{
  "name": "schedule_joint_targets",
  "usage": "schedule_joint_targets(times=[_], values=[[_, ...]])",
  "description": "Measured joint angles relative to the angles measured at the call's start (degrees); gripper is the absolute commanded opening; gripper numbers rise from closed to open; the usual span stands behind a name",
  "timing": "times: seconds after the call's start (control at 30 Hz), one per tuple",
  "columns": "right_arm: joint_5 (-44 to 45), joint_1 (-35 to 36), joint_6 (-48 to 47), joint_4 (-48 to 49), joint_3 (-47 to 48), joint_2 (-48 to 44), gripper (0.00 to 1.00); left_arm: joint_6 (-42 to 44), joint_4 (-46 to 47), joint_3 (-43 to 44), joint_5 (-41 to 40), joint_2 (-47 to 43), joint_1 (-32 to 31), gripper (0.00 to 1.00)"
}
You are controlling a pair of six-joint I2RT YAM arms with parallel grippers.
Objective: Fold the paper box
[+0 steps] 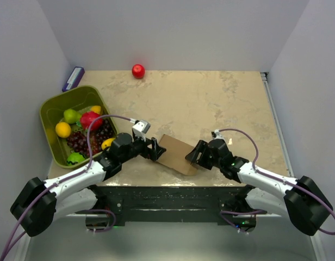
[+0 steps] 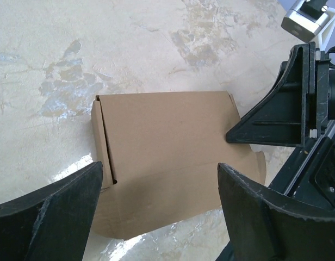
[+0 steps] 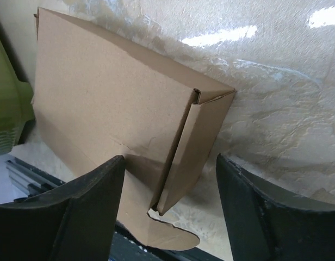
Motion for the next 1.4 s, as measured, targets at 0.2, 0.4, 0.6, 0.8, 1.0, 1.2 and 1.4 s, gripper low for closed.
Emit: schedule_joint_targets(times=[0.2, 0.4, 0.6, 0.8, 1.0, 1.2, 1.4], values=[[-2.58, -2.49, 2.27, 4.20, -0.98, 2.25, 0.43, 1.33, -1.79, 0.00, -0.13, -1.05, 0.00, 0.90], [-4.52, -4.24, 2.91, 5.73, -1.18, 2.16, 0.11, 3.43, -3.15, 0.00, -0.13, -3.06, 0.00, 0.91], [-7.89, -6.69, 2.14, 6.19, -1.18, 1.86, 0.00, 4.07, -3.39, 0.00, -0.09, -5.62, 0.00, 0.91], [-11.39, -8.61, -0.55, 6.21, -0.26, 3.37, 0.00, 4.02, -4.96, 0.00, 0.02, -8.13, 0.00, 0.92], [-15.06, -11.34, -4.33, 4.79, 1.03, 4.46, 0.00, 3.98, -6.08, 0.00, -0.13, -11.06, 0.00, 0.93], [-20.98, -15.50, -9.01, 2.08, 3.19, 6.25, 0.00, 3.78, -7.96, 0.00, -0.07, -10.38, 0.00, 0.97], [-30.01, -20.11, -12.92, -0.37, 6.51, 9.97, 0.00, 4.28, -13.46, 3.54, 3.23, -10.43, 0.00, 0.99]])
